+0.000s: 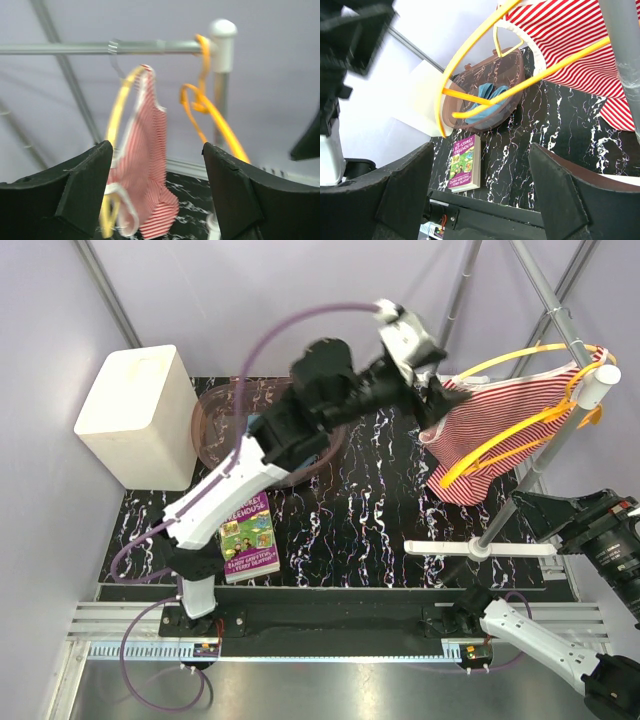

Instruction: Remove the tank top from the hanger

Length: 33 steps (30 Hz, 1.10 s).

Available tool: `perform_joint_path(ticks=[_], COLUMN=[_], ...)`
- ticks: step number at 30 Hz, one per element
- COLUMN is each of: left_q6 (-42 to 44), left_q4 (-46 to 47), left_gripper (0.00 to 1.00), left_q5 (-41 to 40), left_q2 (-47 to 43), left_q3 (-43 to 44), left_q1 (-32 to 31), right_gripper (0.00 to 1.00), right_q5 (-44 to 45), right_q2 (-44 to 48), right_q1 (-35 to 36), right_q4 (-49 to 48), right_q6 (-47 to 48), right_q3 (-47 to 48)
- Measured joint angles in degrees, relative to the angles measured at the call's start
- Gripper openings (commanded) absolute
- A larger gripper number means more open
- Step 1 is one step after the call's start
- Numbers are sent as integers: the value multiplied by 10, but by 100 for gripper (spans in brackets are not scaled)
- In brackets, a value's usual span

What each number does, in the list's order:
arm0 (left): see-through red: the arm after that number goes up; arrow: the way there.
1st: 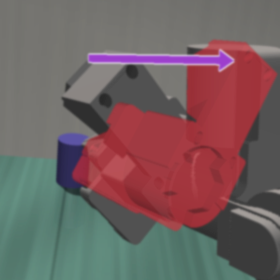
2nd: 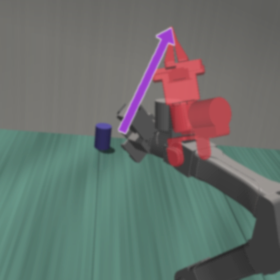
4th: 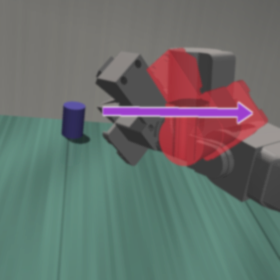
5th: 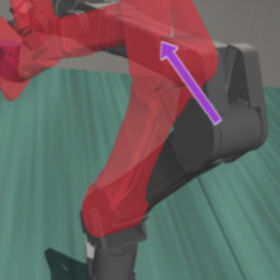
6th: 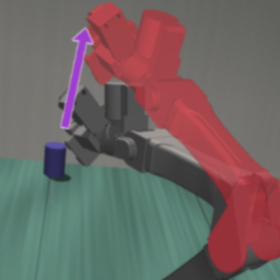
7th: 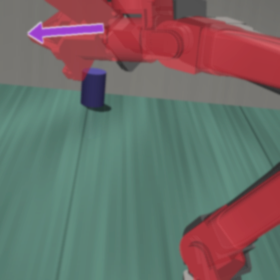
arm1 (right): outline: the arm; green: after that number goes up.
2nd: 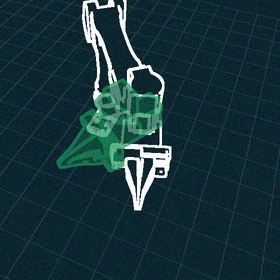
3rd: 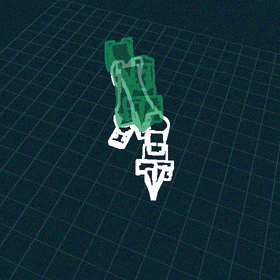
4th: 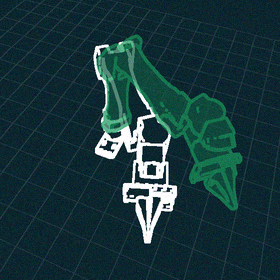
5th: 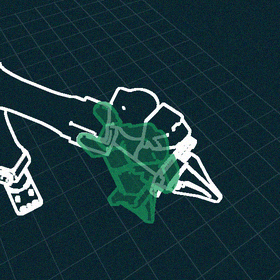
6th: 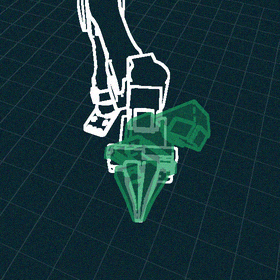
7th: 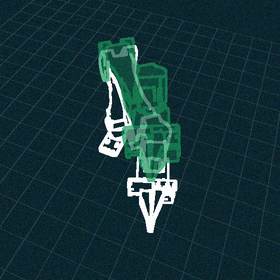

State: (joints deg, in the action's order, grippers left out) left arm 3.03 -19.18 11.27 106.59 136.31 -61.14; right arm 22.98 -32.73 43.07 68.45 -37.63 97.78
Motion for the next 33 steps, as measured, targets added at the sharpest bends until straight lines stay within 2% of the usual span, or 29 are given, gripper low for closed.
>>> perform_joint_path(ticks=[7,16,21,24,25,27,28,31,32,33], left_q6=[-71,-82,-80,-80,-80,-84,-85,-90,-91,-94], left_q4=[30,37,35,34,34,34,34,38,41,43], left_gripper=[82,84,80,69,53,39,27,4,0,0], left_q5=[47,85,85,84,84,83,84,88,90,91], left_q2=[16,120,158,165,166,166,166,166,166,166], left_q3=[18,29,28,25,22,19,18,18,18,19], left_q1=[100,117,126,127,126,124,123,120,120,118], right_gripper=[84,84,84,84,84,84,85,84,85,85], right_q5=[1,1,1,2,2,4,5,5,5,5], right_q2=[0,0,0,0,0,0,0,0,0,0], right_q1=[0,0,0,0,0,0,0,0,0,0], right_q4=[0,0,5,5,5,5,5,5,5,5], right_q6=[1,-3,-4,-4,-5,-5,-5,-6,-6,-5], right_q3=[-4,-5,-4,-3,-3,-3,-3,-3,-3,-3])
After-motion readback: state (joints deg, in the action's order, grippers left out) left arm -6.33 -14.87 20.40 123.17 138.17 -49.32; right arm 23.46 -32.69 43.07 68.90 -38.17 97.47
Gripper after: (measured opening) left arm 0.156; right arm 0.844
